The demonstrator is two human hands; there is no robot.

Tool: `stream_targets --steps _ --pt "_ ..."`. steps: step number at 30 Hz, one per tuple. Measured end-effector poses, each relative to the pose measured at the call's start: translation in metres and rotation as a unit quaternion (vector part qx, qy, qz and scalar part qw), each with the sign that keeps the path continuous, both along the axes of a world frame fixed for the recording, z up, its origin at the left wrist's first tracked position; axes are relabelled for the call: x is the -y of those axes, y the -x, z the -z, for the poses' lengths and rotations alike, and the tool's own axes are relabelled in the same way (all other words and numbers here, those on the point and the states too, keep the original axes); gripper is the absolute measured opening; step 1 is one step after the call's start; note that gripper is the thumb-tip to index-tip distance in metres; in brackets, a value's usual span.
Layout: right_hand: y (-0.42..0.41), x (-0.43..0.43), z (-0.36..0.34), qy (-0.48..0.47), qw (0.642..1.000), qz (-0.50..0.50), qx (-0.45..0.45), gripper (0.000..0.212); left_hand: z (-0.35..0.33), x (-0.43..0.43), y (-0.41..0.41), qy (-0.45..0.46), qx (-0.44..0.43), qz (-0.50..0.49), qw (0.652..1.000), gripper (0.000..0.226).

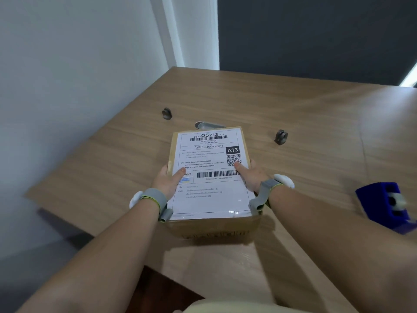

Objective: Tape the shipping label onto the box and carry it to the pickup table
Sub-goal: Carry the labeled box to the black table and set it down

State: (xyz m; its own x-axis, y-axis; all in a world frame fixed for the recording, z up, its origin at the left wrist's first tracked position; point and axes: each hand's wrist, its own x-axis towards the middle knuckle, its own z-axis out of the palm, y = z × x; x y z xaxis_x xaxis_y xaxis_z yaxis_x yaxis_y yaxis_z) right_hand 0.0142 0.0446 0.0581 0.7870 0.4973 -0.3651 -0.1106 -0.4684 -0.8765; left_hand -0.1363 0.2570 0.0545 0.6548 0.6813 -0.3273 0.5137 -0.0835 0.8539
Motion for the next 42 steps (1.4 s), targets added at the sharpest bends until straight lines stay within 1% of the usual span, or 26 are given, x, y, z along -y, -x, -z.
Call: stream_targets --steps 4,6,7,9,10,11,12,14,15,16,17,19,20,21,23,24,28,31,35,37,38,39,41,42 --pt "0.000 -0.008 0.005 0.005 0.999 -0.038 -0.030 0.048 0.000 0.013 0.025 0.017 0.012 -0.052 0.998 0.039" --pt "0.006 -0.013 0.002 0.006 0.997 -0.065 -0.046 0.066 0.003 0.019 0.043 0.020 0.014 -0.092 0.995 0.040" --pt "0.007 -0.015 0.003 0.008 0.996 -0.068 -0.057 0.066 0.004 0.022 0.049 0.019 0.010 -0.100 0.995 0.036" --pt "0.015 -0.021 -0.001 0.011 0.995 -0.077 -0.063 0.049 0.003 0.027 0.065 0.009 0.002 -0.116 0.993 0.025" --pt "0.018 -0.023 -0.001 0.004 0.994 -0.082 -0.068 0.046 0.001 0.030 0.073 0.007 0.003 -0.124 0.992 0.025" --pt "0.020 -0.025 -0.001 -0.002 0.994 -0.082 -0.074 0.051 0.001 0.031 0.078 0.015 0.003 -0.132 0.991 0.030" --pt "0.023 -0.028 -0.001 -0.012 0.992 -0.093 -0.078 0.062 0.000 0.031 0.086 0.020 0.006 -0.141 0.990 0.036" --pt "0.017 -0.040 0.022 -0.035 0.989 -0.110 -0.093 0.108 0.000 0.030 0.100 0.022 0.003 -0.160 0.987 0.039" --pt "0.020 -0.045 0.025 -0.032 0.986 -0.123 -0.111 0.124 -0.001 0.029 0.108 0.028 0.005 -0.172 0.985 0.039" --pt "0.028 -0.050 0.021 -0.038 0.983 -0.133 -0.120 0.127 -0.002 0.029 0.117 0.036 0.011 -0.184 0.982 0.039" --pt "0.034 -0.049 0.019 -0.034 0.983 -0.131 -0.128 0.120 -0.002 0.030 0.120 0.037 0.011 -0.185 0.982 0.037" --pt "0.059 -0.055 0.001 -0.031 0.981 -0.132 -0.138 0.093 -0.006 0.034 0.139 0.047 0.016 -0.195 0.980 0.030" --pt "0.068 -0.062 0.000 -0.034 0.978 -0.130 -0.157 0.085 -0.005 0.034 0.149 0.068 0.025 -0.201 0.977 0.036" --pt "0.076 -0.066 -0.001 -0.046 0.974 -0.132 -0.180 0.083 -0.003 0.034 0.159 0.093 0.036 -0.202 0.974 0.045" --pt "0.093 -0.077 -0.002 -0.064 0.969 -0.147 -0.189 0.083 0.001 0.033 0.186 0.122 0.054 -0.212 0.968 0.061" --pt "0.103 -0.081 -0.002 -0.068 0.968 -0.153 -0.186 0.083 0.002 0.033 0.197 0.133 0.063 -0.221 0.964 0.063" --pt "0.145 -0.098 -0.003 -0.072 0.960 -0.187 -0.197 0.084 -0.002 0.033 0.245 0.162 0.097 -0.259 0.947 0.059" --pt "0.182 -0.111 -0.004 -0.073 0.950 -0.205 -0.226 0.086 -0.006 0.033 0.286 0.170 0.110 -0.287 0.936 0.059" --pt "0.233 -0.130 -0.001 -0.076 0.936 -0.245 -0.243 0.093 -0.012 0.040 0.345 0.164 0.121 -0.321 0.925 0.060" --pt "0.280 -0.144 -0.008 -0.089 0.925 -0.271 -0.250 0.090 -0.016 0.043 0.397 0.155 0.134 -0.354 0.912 0.058" --pt "0.297 -0.148 -0.013 -0.097 0.923 -0.280 -0.246 0.086 -0.017 0.045 0.414 0.150 0.143 -0.367 0.907 0.056" --pt "0.332 -0.156 -0.019 -0.099 0.918 -0.305 -0.235 0.084 -0.019 0.050 0.451 0.139 0.151 -0.386 0.899 0.056" --pt "0.357 -0.160 -0.028 -0.085 0.918 -0.334 -0.196 0.083 -0.025 0.052 0.477 0.137 0.158 -0.399 0.893 0.056" --pt "0.362 -0.164 -0.028 -0.083 0.918 -0.339 -0.187 0.080 -0.029 0.054 0.481 0.130 0.152 -0.399 0.895 0.054"
